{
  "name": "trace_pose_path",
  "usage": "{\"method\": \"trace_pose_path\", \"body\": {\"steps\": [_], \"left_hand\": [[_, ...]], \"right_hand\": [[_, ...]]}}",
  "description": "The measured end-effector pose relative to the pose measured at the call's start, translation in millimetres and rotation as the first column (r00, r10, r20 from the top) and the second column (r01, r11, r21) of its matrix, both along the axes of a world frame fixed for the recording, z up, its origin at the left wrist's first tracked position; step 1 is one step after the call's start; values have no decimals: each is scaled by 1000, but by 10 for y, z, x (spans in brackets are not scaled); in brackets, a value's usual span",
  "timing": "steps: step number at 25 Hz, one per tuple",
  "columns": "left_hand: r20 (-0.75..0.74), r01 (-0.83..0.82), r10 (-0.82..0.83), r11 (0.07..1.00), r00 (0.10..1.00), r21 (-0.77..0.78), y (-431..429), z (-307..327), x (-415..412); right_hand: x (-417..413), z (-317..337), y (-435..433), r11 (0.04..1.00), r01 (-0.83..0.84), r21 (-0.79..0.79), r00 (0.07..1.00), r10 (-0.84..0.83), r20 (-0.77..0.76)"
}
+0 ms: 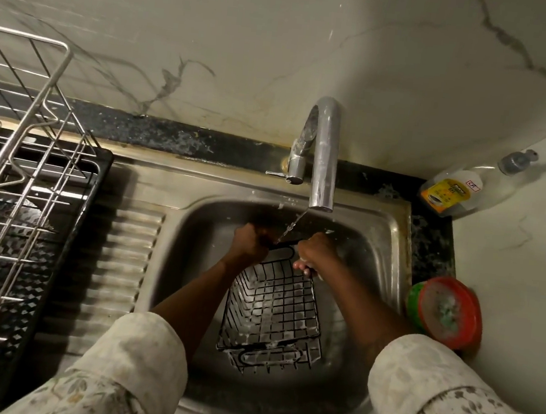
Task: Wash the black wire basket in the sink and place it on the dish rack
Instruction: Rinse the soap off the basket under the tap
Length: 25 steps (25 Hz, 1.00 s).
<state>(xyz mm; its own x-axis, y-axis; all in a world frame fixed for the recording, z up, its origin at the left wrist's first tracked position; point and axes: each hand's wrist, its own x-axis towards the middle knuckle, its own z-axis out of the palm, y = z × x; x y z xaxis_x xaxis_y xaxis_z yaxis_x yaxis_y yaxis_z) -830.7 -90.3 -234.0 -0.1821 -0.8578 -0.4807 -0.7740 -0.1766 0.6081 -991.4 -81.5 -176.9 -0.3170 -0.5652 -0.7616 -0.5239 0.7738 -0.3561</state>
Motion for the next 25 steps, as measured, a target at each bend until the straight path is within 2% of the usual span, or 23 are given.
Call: {"method": "trace_pose_path", "body": {"steps": [2,4,6,8,10,11,15,17,20,23,25], "left_hand": [[-45,-77,78,997,996,19,-1,-34,59],[-178,-205,211,977,961,51,-12,-48,73],[-267,-202,213,977,940,68,-18,25,-10],[-217,-87,87,996,972,11,-9,89,-126],[-95,37,-42,998,995,-54,-14,63,-162],[-53,77,-79,996,995,-38,-16,19,-146],[92,215,-211,976,973,-27,24,-23,-10],[164,287,-274,956,948,-61,63,37,45],[124,320,-312,946,942,-52,101,37,139],[61,273,-274,962,960,26,95,-45,236],[67,242,-248,966,966,89,24,-64,270]], "right_hand": [[-14,-18,16,1000,30,-1,1000,-30,4],[-27,-43,20,999,52,2,999,-52,-5],[-27,-58,6,998,57,12,998,-57,-21],[-24,-65,-3,999,45,3,998,-45,-35],[-32,-78,3,1000,24,-11,999,-24,-42],[-54,-92,11,1000,-17,-25,998,16,-53],[-112,-169,6,950,-303,-82,951,295,-96],[-18,-177,-11,879,-469,-88,881,458,-121],[233,-134,25,769,-619,-159,785,605,-132],[294,-258,11,817,-538,-207,843,525,-116],[280,-299,-37,806,-558,-196,830,541,-136]]}}
